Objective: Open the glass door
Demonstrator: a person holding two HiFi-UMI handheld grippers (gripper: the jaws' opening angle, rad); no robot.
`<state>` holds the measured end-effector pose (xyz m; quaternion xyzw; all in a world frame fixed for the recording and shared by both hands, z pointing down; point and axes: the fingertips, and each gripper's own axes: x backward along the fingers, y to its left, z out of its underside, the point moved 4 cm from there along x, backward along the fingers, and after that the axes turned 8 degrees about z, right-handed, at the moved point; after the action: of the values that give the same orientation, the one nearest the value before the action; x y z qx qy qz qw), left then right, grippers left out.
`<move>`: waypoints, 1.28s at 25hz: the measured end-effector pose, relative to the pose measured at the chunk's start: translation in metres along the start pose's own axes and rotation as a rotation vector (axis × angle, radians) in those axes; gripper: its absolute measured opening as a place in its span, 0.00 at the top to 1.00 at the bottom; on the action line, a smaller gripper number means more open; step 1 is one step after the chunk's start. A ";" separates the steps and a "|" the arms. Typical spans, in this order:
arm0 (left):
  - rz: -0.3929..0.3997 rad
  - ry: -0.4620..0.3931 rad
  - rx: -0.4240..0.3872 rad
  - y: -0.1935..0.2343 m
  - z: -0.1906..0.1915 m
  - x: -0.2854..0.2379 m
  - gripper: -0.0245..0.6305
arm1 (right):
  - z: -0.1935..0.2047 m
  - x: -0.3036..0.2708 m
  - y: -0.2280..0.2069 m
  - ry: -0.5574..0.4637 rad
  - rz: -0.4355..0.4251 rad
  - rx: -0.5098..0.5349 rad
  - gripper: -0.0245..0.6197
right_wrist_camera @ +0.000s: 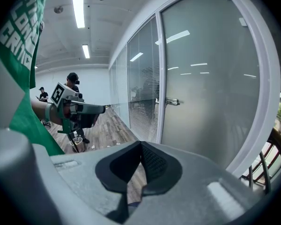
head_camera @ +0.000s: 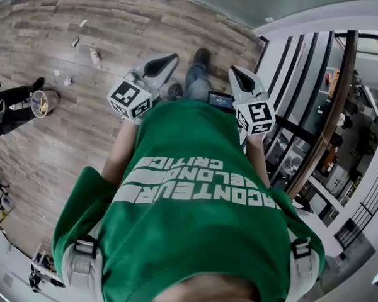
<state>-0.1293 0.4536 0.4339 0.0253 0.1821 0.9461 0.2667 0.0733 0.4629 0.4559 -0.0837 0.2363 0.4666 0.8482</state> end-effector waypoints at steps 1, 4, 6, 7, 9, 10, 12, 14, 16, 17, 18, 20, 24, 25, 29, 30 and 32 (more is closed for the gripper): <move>0.000 0.001 0.001 0.002 -0.001 -0.003 0.94 | 0.001 -0.002 -0.001 0.004 -0.002 -0.002 0.97; -0.002 0.003 0.005 0.009 0.000 -0.011 0.94 | 0.003 -0.010 -0.008 0.010 -0.007 -0.006 0.97; 0.000 0.007 0.009 0.012 0.001 -0.016 0.94 | 0.004 -0.015 -0.013 0.011 -0.008 -0.009 0.97; 0.001 0.011 0.011 0.015 0.002 -0.019 0.94 | 0.003 -0.019 -0.016 0.012 -0.009 -0.011 0.97; 0.001 0.016 0.015 0.020 0.002 -0.024 0.94 | 0.001 -0.026 -0.021 0.014 -0.013 -0.013 0.97; 0.000 0.017 0.017 0.023 0.001 -0.027 0.94 | 0.000 -0.029 -0.024 0.014 -0.016 -0.012 0.97; -0.003 0.019 0.019 0.029 -0.002 -0.033 0.94 | -0.003 -0.035 -0.030 0.017 -0.021 -0.010 0.97; -0.009 0.021 0.020 0.035 -0.006 -0.040 0.94 | -0.005 -0.041 -0.037 0.021 -0.027 -0.011 0.97; -0.015 0.023 0.021 0.043 -0.010 -0.047 0.94 | -0.008 -0.049 -0.046 0.024 -0.032 -0.013 0.97; -0.018 0.024 0.021 0.047 -0.012 -0.050 0.94 | -0.010 -0.053 -0.050 0.025 -0.033 -0.013 0.97; -0.020 0.024 0.021 0.052 -0.014 -0.054 0.94 | -0.012 -0.057 -0.055 0.026 -0.034 -0.014 0.97; -0.027 0.024 0.021 0.061 -0.019 -0.061 0.94 | -0.017 -0.066 -0.064 0.028 -0.039 -0.013 0.97; -0.043 0.022 0.020 0.079 -0.030 -0.076 0.94 | -0.027 -0.085 -0.086 0.028 -0.047 -0.007 0.97; -0.047 0.022 0.020 0.084 -0.032 -0.080 0.94 | -0.029 -0.089 -0.091 0.028 -0.048 -0.005 0.97; -0.070 0.024 0.023 0.103 -0.042 -0.094 0.94 | -0.038 -0.108 -0.111 0.035 -0.064 -0.003 0.97; -0.076 0.025 0.024 0.108 -0.043 -0.098 0.94 | -0.040 -0.113 -0.117 0.038 -0.068 -0.001 0.97; -0.090 0.027 0.028 0.117 -0.047 -0.106 0.94 | -0.043 -0.123 -0.127 0.042 -0.078 0.000 0.97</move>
<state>-0.1038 0.2909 0.4372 0.0082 0.2000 0.9308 0.3060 0.1099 0.2850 0.4675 -0.1026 0.2509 0.4313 0.8605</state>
